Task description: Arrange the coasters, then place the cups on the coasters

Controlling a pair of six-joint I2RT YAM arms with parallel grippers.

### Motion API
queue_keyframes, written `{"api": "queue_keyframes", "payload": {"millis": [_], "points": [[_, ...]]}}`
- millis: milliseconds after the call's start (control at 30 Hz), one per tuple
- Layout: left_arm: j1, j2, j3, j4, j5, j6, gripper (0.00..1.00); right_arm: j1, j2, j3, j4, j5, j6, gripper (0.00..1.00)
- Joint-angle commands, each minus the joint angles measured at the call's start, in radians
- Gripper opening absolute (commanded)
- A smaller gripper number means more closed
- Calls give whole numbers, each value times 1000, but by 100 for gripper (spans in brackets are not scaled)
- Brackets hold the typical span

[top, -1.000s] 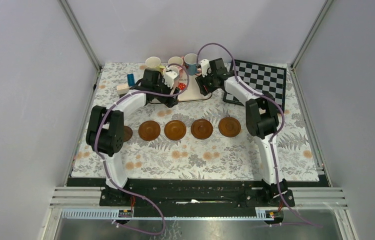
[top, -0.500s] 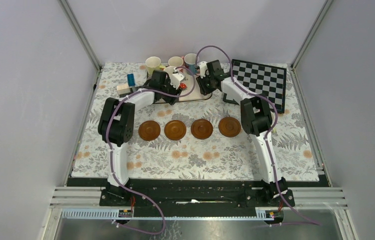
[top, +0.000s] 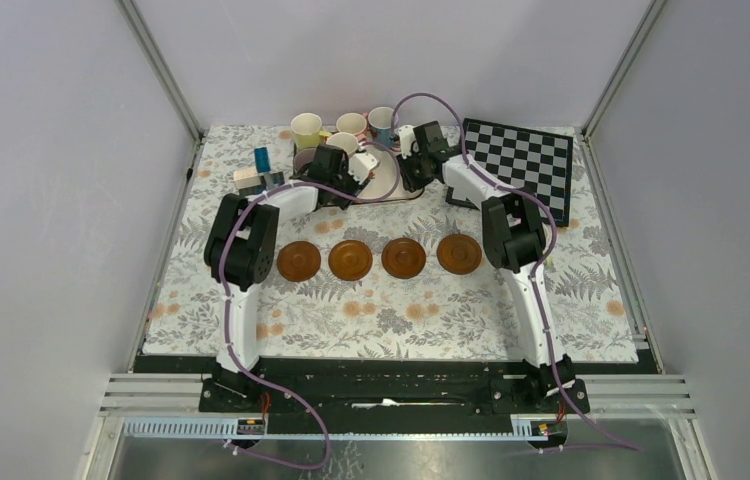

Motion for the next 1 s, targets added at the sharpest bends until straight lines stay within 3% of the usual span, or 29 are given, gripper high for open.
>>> {"api": "queue_keyframes", "payload": {"millis": [0, 967], "points": [[-30, -18, -29, 23, -20, 51, 34, 12, -39, -73, -72, 36, -34, 33], [-118, -88, -136, -60, -3, 101, 29, 10, -246, -435, -66, 115, -108, 31]]}}
